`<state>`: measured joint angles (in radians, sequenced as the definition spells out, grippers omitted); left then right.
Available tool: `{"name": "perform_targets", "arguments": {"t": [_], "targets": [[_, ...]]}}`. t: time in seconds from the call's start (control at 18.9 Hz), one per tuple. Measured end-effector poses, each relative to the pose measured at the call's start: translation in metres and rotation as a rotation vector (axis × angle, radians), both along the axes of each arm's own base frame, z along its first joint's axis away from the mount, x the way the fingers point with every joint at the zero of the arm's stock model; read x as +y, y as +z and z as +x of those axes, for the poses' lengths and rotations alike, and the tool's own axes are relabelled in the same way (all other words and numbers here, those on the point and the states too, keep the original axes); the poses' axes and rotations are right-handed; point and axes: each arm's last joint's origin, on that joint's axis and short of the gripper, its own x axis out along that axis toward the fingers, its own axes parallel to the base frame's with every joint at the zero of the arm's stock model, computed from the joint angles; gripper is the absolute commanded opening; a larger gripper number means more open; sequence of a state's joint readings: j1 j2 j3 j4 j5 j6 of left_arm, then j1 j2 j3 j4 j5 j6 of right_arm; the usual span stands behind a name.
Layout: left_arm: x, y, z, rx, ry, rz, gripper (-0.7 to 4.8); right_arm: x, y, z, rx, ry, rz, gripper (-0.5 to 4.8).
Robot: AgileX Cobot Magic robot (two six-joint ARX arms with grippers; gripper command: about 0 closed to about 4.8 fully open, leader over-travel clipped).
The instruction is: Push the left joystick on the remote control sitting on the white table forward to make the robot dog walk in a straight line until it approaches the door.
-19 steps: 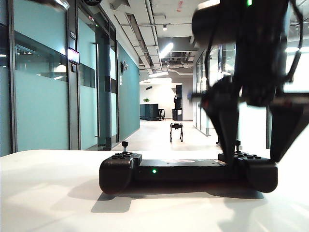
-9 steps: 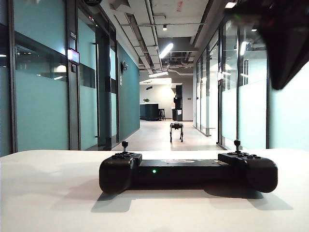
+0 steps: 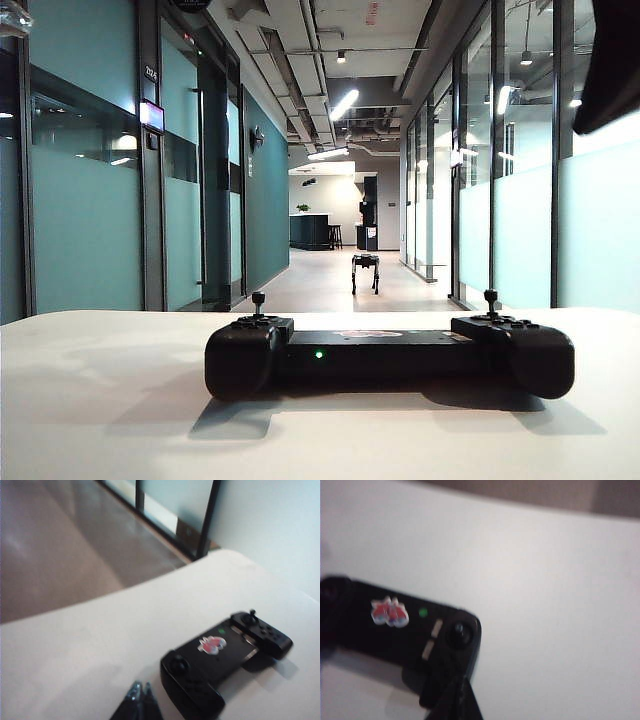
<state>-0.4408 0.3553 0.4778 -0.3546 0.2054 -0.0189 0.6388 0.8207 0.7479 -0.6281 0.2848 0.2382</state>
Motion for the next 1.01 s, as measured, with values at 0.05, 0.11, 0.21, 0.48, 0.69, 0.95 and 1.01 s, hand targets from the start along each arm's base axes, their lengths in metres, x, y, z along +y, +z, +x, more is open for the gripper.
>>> {"name": "perform_targets", "arguments": {"t": [0.05, 0.11, 0.21, 0.48, 0.69, 0.95, 1.01], "targets": [[0.002, -0.009, -0.003, -0.028, 0.029, -0.006, -0.05, -0.003, -0.001, -0.003, -0.031, -0.004, 0.020, -0.01], [0.004, -0.017, -0.004, -0.043, 0.051, -0.008, -0.05, -0.004, 0.000, -0.004, -0.041, -0.005, 0.027, -0.01], [0.005, -0.030, -0.005, -0.069, 0.084, -0.014, -0.05, -0.004, 0.002, -0.005, -0.054, -0.005, 0.037, -0.01], [0.006, -0.052, -0.004, -0.158, 0.117, -0.078, -0.05, -0.004, 0.001, -0.004, -0.050, -0.005, 0.034, -0.01], [0.004, -0.069, 0.001, -0.193, 0.138, -0.095, -0.05, -0.004, 0.001, -0.004, -0.050, -0.005, 0.034, -0.01], [0.006, -0.067, -0.001, -0.248, 0.162, -0.123, -0.05, -0.004, 0.001, -0.004, -0.050, -0.004, 0.034, -0.01], [0.007, -0.069, -0.002, -0.264, 0.171, -0.130, -0.05, -0.004, 0.001, -0.004, -0.049, -0.004, 0.033, -0.01]]}}
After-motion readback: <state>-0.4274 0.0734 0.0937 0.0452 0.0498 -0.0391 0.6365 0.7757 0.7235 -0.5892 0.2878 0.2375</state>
